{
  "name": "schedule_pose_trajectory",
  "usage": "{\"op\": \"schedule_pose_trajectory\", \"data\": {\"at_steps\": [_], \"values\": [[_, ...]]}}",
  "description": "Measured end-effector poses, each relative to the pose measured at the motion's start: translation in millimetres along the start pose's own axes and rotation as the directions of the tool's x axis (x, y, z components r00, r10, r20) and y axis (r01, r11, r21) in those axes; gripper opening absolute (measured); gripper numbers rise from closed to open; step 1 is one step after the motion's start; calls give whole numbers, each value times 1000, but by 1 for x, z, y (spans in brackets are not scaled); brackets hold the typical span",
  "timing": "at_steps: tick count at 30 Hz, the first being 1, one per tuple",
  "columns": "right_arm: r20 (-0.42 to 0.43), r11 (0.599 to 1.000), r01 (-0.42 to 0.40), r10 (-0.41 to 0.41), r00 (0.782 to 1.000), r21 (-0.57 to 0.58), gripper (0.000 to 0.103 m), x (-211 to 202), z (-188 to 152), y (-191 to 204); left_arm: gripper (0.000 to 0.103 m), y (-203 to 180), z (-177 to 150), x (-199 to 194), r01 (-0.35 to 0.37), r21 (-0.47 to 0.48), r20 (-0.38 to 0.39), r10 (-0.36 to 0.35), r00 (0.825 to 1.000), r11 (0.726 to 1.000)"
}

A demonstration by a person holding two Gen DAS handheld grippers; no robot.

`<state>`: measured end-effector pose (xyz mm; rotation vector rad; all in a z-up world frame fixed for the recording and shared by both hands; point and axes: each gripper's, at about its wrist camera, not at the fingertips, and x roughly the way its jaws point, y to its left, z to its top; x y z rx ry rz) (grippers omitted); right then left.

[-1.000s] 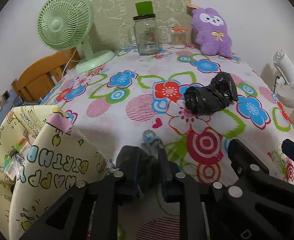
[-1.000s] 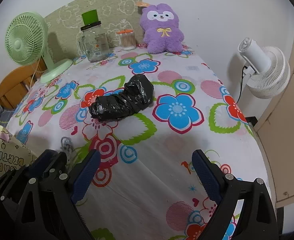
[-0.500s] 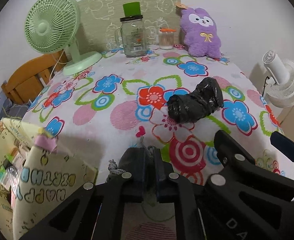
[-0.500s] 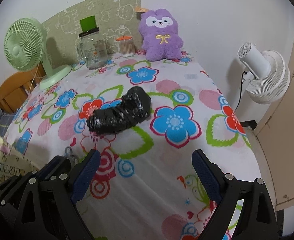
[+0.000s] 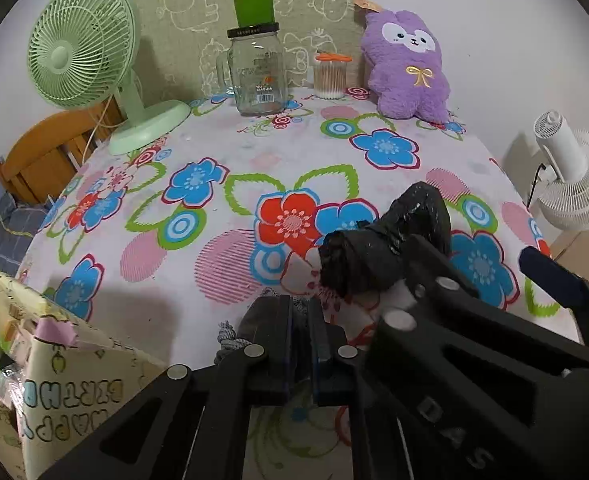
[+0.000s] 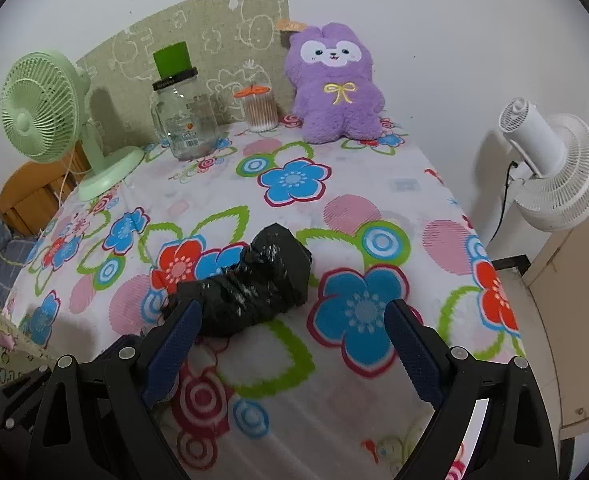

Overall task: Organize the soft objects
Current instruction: 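Lift the grey pouch with the left tool while the right tool grasps the black bag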

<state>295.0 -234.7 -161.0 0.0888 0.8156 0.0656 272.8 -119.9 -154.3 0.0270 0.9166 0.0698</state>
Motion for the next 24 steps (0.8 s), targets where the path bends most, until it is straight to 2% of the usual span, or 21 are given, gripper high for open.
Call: {"op": "schedule_pose_trajectory", "data": {"at_steps": [2,5,7,9,11,12,14,15,19,24], "values": [[1,1000,-9,9,1000,-10,94,7,3,1,3,1,2,4,-4,-13,-4,4,1000,1000],[-17,999,-33,32,999,-27,85,16,5,3,3,2,4,9,-15,-21,-6,15,1000,1000],[-53,998,-51,49,997,-36,69,25,5,4,3,2,4,13,-30,-10,-12,29,1000,1000],[-97,997,-77,74,993,-27,62,34,3,4,3,1,3,15,-36,-2,-11,36,999,999],[-114,997,-65,60,992,-37,53,39,1,4,3,1,2,17,-43,9,-5,43,999,999],[-117,997,-60,54,992,-46,41,40,0,5,3,1,2,17,-44,9,-4,44,999,999],[-133,997,-62,55,990,-55,32,42,0,6,3,2,1,18,-42,8,-4,42,999,999],[-136,996,-58,49,989,-62,23,42,0,7,3,1,2,18,-43,11,-3,43,999,999],[-133,996,-35,24,991,-83,16,39,-1,9,3,0,1,18,-46,16,1,46,999,999],[-119,997,-31,22,993,-76,14,29,-3,8,3,-1,-1,13,-33,18,1,33,999,999]]}}
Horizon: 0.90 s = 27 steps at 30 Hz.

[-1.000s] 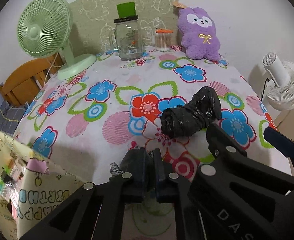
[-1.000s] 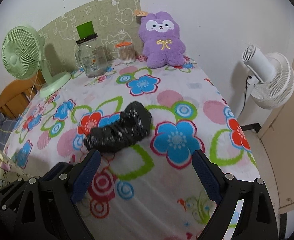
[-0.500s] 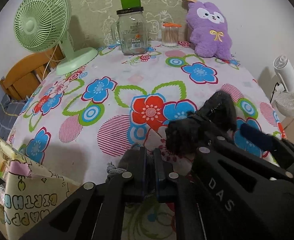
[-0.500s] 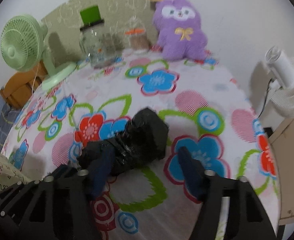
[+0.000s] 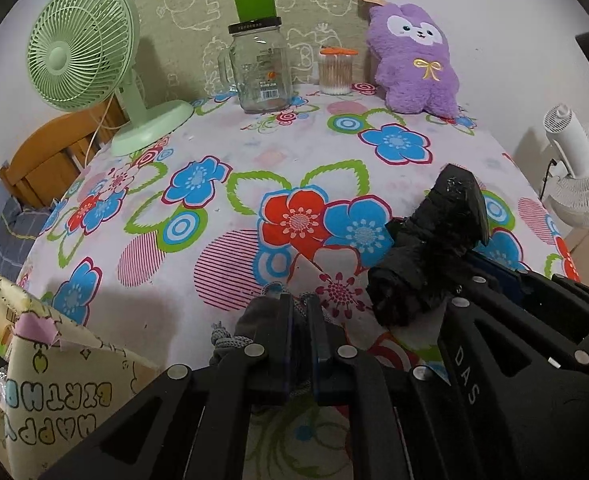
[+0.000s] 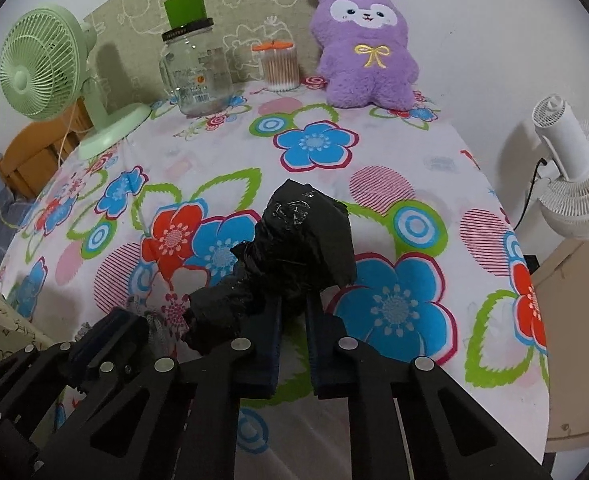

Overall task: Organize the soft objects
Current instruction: 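Lift the grey pouch with the left tool while the right tool grasps the black bag, then carry the grey pouch with the left tool while the right tool carries the black bag to the yellow box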

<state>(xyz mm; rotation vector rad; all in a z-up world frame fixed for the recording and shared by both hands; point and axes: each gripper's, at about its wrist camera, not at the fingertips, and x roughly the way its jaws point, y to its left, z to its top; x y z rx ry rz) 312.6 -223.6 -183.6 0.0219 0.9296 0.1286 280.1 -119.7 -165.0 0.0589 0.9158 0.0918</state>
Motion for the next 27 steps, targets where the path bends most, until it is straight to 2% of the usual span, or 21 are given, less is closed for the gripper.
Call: {"op": "schedule_pose_trajectory", "data": {"at_steps": [8,27], "values": [[21,1000,16,-17,1000,20,14,-20,-9,-2,3,-1,-8,-17,51,5,-4,-51,999,999],[112,997,44,-51,992,66,14,-94,-34,0,2,1,-30,-81,123,44,70,-126,990,991]]}}
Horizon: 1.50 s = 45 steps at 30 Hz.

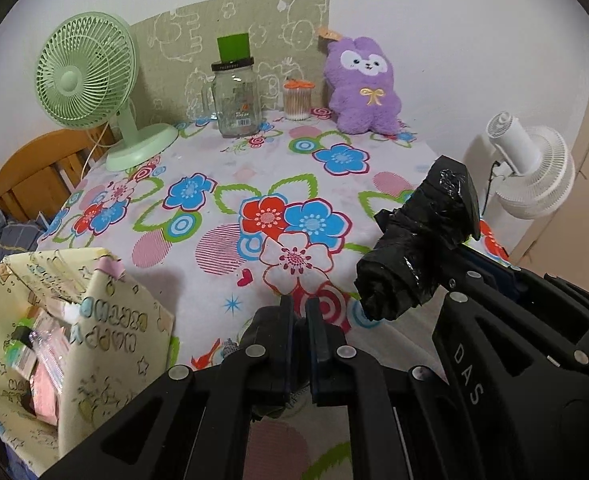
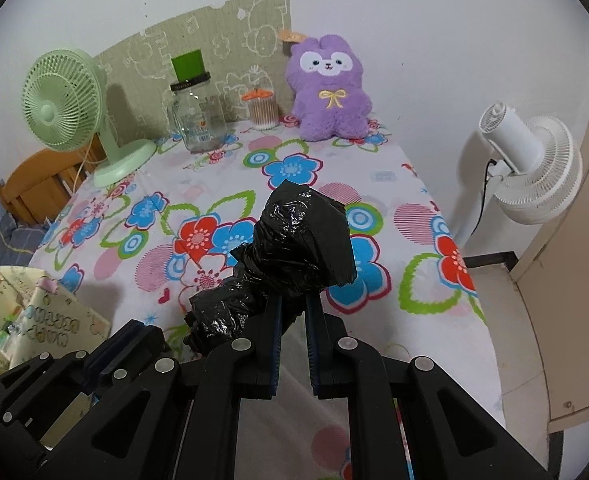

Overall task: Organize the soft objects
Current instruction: 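Carry the grey pouch with the left tool while the right tool carries the black bag to the yellow box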

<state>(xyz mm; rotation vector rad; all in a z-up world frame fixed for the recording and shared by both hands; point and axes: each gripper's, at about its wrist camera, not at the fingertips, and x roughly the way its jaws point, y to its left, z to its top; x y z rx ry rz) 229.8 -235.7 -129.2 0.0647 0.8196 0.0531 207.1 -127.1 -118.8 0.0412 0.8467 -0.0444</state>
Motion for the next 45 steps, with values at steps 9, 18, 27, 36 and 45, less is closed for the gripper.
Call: {"op": "schedule_pose_trajectory", "data": {"at_steps": [9,18,27,36,45], "values": [[44,1000,8,-8,999,13,14,-39,-10,4,2,0,-8,-35,16,32,54,-17,998,999],[90,1000,21,-22,996,13,14,-80,-17,10,1,4,-16,-71,64,72,94,-70,993,995],[120,999,41,-40,992,-5,14,-112,-26,22,1,6,-25,-99,58,126,129,-74,989,990],[151,999,42,-40,988,-12,14,-140,-32,34,1,11,-31,-125,61,159,166,-88,982,985],[161,999,32,-27,987,-25,14,-152,-37,49,1,23,-36,-135,48,174,190,-81,978,984]]}}
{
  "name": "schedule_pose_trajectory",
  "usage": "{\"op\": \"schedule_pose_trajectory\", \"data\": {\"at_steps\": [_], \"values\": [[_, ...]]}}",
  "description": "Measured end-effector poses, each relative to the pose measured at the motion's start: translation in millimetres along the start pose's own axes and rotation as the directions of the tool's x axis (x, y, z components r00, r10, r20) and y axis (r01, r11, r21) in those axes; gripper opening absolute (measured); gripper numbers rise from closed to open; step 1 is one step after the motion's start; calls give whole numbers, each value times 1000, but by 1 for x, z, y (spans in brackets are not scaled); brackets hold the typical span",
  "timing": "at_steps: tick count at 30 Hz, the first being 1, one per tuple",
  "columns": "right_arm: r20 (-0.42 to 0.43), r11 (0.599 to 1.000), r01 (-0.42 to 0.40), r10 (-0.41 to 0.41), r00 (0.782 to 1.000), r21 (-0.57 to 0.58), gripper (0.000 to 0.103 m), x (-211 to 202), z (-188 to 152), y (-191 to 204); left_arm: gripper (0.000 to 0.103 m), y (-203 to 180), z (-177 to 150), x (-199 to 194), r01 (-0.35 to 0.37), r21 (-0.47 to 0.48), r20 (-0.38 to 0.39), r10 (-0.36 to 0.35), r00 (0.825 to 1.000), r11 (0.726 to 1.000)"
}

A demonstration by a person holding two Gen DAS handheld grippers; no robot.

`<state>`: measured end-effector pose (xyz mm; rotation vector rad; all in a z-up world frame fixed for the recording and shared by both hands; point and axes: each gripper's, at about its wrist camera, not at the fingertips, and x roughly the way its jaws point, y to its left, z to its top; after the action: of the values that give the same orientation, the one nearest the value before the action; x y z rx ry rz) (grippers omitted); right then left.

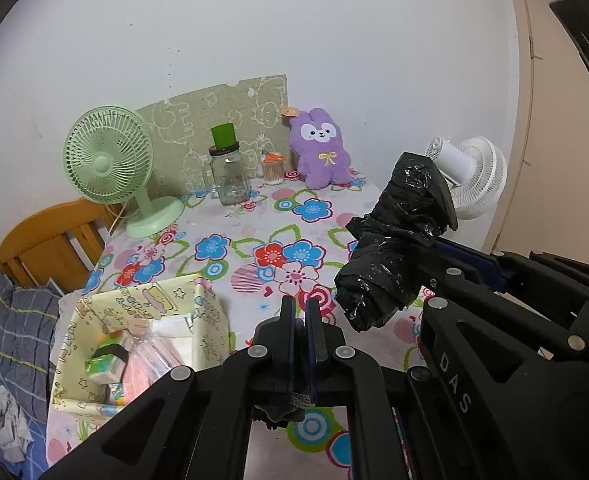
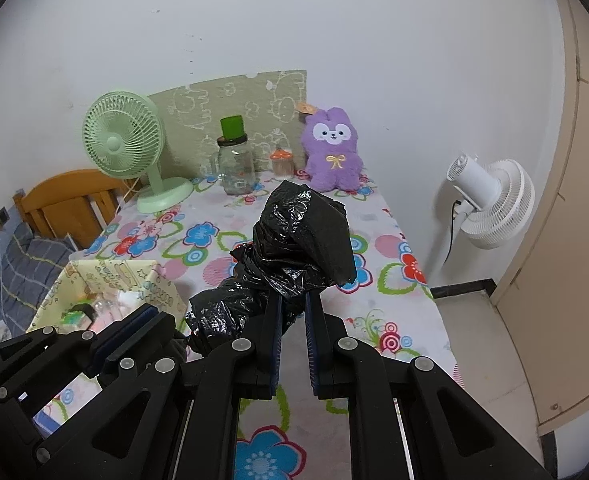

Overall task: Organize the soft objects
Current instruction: 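Carry the grey pouch with the left tool while the right tool carries the black bag to the yellow box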

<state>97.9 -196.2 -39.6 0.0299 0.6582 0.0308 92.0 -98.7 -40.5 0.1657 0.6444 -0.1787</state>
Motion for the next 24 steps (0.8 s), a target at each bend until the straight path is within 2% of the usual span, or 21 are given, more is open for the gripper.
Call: {"op": "schedule_pose_trajectory", "data": {"at_steps": [24], "values": [[-16,999,-48,48,999,-18,14,7,-2,30,1,29,-9,-6,-14,-14,6,14,1000,1000]]}}
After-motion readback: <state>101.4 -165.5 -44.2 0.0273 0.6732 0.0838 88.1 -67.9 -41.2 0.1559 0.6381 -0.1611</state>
